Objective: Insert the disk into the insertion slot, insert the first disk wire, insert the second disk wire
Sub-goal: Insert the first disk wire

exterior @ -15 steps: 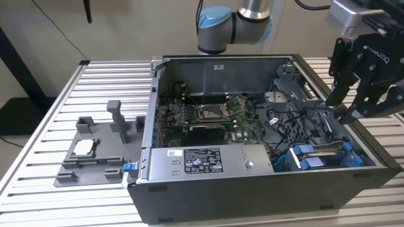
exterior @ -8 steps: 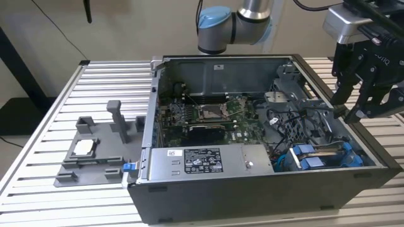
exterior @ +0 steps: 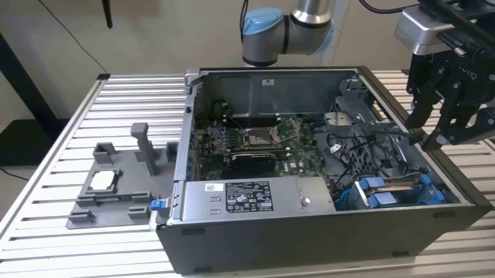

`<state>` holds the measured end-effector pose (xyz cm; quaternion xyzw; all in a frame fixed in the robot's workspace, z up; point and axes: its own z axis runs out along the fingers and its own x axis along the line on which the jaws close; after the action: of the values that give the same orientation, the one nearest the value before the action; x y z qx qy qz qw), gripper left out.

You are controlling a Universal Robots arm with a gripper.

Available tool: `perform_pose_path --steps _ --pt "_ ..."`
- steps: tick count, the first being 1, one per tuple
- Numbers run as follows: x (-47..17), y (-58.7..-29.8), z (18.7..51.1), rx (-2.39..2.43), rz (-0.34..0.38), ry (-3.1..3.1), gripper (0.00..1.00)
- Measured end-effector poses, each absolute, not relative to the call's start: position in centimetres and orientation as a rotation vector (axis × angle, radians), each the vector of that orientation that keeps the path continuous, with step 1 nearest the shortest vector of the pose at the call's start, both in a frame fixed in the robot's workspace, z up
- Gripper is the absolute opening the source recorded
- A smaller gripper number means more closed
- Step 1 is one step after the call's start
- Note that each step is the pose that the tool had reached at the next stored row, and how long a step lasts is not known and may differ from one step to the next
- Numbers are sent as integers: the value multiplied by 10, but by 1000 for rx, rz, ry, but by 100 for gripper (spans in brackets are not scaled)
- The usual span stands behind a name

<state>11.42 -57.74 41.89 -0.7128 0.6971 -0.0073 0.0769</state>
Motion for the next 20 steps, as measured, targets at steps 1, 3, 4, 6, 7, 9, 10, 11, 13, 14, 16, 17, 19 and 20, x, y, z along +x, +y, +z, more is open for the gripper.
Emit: perform_pose_path --steps 1,3,4,6,7,9,10,11,13,14,16,17,19,20 --pt "114 -577 419 -2131 -24 2083 47" --pt "114 -577 418 -2121 -33 2071 47" --pt "113 -577 417 -2117 -38 2067 47" --pt "113 -577 416 -2110 -51 2057 47" --pt "113 -577 416 -2106 -57 2053 47" --pt "112 -577 415 -2100 -67 2044 47" --pt "112 -577 415 -2097 -72 2041 47" --pt "112 -577 415 -2096 -75 2039 47" --pt "112 -577 415 -2096 -76 2039 47" --pt "112 -577 414 -2096 -76 2039 47" --pt "112 -577 414 -2095 -76 2039 47" --pt "112 -577 414 -2095 -76 2039 47" --pt "112 -577 414 -2095 -76 2039 47" --pt "112 -577 414 -2095 -76 2039 47"
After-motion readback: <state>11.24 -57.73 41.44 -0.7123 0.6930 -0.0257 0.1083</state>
